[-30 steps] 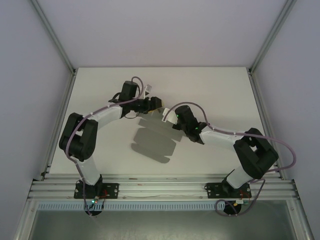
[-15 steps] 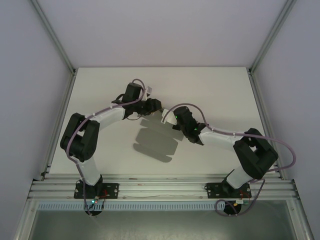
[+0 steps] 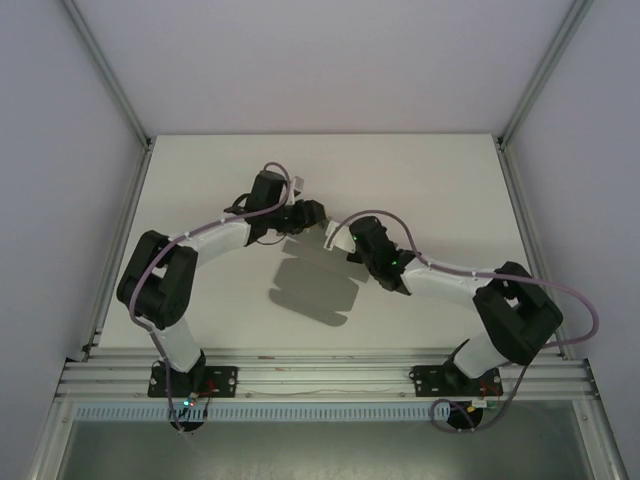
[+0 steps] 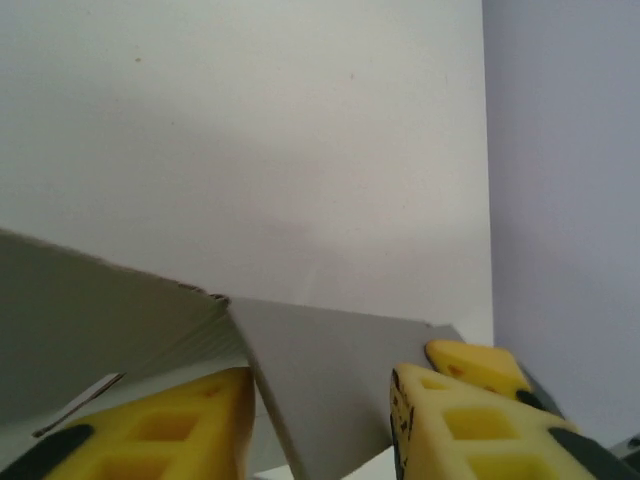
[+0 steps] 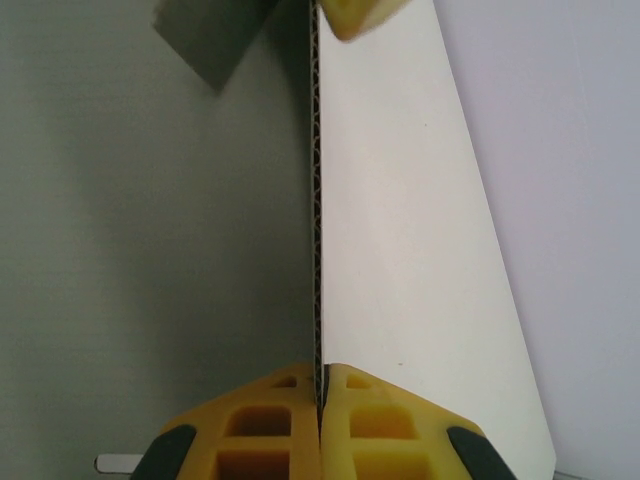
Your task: Assemble paper box
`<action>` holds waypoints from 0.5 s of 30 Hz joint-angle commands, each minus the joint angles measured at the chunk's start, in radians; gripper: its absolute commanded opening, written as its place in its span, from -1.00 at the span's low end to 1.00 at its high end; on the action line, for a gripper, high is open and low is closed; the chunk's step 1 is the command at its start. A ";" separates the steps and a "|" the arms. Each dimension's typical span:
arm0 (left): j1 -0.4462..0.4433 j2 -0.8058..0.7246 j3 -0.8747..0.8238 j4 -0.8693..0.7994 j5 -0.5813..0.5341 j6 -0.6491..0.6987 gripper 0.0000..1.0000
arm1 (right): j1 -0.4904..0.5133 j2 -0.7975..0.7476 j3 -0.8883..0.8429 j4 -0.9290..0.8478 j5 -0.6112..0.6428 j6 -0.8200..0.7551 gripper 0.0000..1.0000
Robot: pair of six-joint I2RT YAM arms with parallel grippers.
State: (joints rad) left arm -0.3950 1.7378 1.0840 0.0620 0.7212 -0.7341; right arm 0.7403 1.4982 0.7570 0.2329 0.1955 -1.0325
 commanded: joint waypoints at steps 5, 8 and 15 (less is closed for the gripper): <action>0.026 -0.223 -0.083 -0.139 -0.230 0.232 1.00 | 0.000 -0.071 -0.026 0.080 -0.010 0.029 -1.00; 0.108 -0.308 -0.171 -0.153 -0.283 0.270 1.00 | -0.040 -0.128 -0.043 0.042 -0.085 0.063 -1.00; 0.307 -0.291 -0.298 -0.096 -0.202 0.285 1.00 | -0.113 -0.234 -0.082 0.004 -0.284 0.141 -1.00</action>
State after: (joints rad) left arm -0.0933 1.4220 0.8219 -0.0376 0.5110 -0.4976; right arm 0.6334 1.2861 0.6914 0.2432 0.0051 -0.9474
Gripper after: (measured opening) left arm 0.997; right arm 0.049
